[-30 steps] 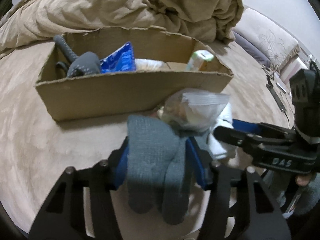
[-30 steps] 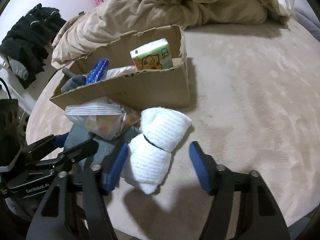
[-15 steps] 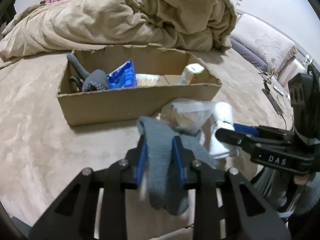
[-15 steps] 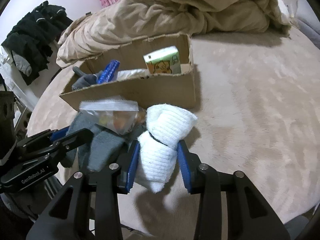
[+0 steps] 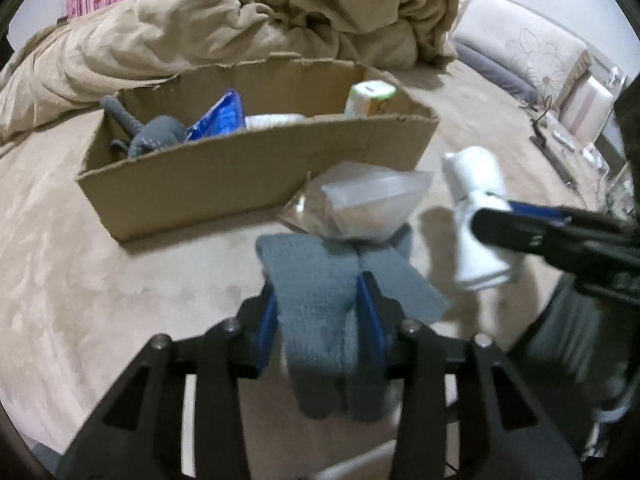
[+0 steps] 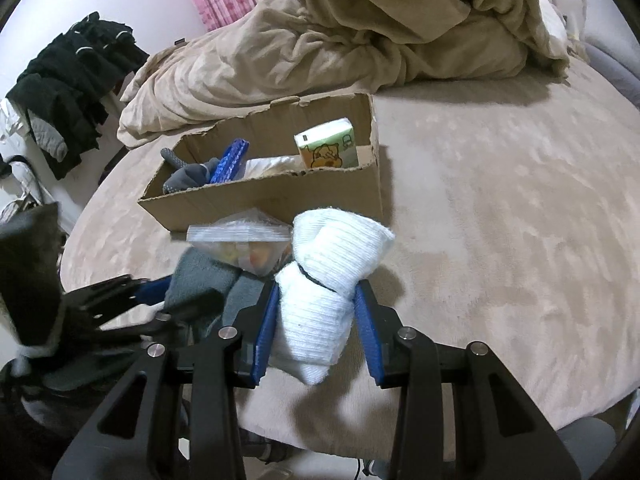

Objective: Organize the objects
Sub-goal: 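Carry the knit glove and white towel into the box and open both grippers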

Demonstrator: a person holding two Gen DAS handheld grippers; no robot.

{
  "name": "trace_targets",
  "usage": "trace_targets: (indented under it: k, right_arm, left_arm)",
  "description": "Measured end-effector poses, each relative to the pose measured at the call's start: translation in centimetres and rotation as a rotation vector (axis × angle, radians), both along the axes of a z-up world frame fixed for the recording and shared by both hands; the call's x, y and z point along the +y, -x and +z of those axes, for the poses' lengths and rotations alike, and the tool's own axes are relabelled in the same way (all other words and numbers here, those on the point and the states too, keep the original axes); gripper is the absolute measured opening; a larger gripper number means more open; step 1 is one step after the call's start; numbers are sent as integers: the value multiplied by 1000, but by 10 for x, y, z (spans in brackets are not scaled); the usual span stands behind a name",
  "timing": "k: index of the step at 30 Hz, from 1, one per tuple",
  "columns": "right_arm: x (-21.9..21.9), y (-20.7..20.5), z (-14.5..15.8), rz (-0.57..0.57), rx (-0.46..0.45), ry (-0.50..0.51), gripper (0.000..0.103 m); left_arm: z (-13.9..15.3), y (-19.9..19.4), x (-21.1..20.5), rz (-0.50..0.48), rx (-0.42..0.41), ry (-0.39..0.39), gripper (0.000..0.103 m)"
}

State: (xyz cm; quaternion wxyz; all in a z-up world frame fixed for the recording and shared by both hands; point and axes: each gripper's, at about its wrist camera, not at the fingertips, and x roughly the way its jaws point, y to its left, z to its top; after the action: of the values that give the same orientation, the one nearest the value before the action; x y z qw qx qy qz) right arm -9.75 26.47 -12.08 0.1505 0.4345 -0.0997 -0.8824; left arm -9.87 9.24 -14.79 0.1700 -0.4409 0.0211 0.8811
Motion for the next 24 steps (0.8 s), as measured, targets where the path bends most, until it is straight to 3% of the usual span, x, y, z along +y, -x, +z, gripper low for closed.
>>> trace_targets:
  k: [4,8,9,24]
  right_arm:
    - [3,-2,-1,-7,-4,1,40]
    - [5,-3,0,-18,-3,-2,40]
    - [6,-3,1,-19,1,-2,40]
    - [-3,-19,49,5,90,2,40]
  left_arm:
    - [-5,6,-1,1,-15,-42,44]
    - [1,8,-12,32,-35,-100,35]
    - [6,5,-13,34,-23,-101,28]
    - [90,-32,-39,37,126,-177,27]
